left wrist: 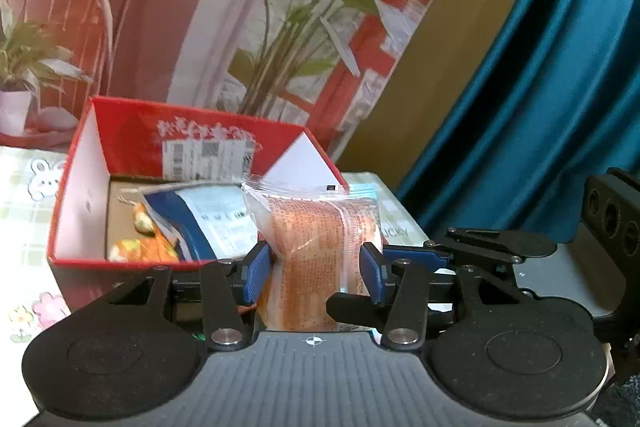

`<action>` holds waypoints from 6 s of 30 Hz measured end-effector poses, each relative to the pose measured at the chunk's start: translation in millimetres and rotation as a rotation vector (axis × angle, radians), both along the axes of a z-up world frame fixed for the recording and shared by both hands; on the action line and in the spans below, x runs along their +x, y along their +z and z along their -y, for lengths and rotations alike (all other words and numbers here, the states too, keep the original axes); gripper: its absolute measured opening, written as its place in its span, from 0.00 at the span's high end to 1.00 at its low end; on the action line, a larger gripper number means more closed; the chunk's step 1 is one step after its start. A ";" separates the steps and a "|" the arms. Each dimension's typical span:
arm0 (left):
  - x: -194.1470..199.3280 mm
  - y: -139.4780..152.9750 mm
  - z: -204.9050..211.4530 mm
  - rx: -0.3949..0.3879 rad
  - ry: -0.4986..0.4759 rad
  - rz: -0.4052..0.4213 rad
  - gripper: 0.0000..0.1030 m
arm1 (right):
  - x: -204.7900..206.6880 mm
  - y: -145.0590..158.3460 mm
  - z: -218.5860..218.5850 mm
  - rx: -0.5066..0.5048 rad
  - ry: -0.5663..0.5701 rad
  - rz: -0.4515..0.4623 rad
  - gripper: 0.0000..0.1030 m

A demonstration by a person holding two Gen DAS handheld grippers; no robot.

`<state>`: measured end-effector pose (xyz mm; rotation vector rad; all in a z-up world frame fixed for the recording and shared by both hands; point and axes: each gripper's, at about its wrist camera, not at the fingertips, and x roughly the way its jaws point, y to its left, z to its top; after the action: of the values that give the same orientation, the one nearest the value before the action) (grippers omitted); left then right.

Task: Organize soft objects
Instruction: 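Lift the pastry with the left tool and lower it into the red box, then open the left tool and move it toward the white wrapped towel roll, then close the left tool on the white wrapped towel roll, then carry the towel roll with the left tool into the red box and release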

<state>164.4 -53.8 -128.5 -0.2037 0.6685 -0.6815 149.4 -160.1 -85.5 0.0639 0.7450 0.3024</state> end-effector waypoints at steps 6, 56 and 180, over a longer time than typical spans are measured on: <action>16.9 10.9 -12.4 0.000 0.023 0.029 0.51 | 27.8 10.3 -9.2 -0.018 0.023 0.023 0.53; 78.2 4.5 -36.1 0.223 0.199 0.046 0.13 | 128.2 -48.8 -18.4 0.014 -0.171 -0.055 0.15; 111.5 24.2 -36.5 0.189 0.252 0.094 0.81 | 102.4 -3.8 52.1 -0.091 -0.242 0.119 0.95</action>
<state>275.9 -17.3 -104.3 -0.0783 0.6011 -0.3813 251.8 -212.1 -89.4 0.0492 0.6247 0.0415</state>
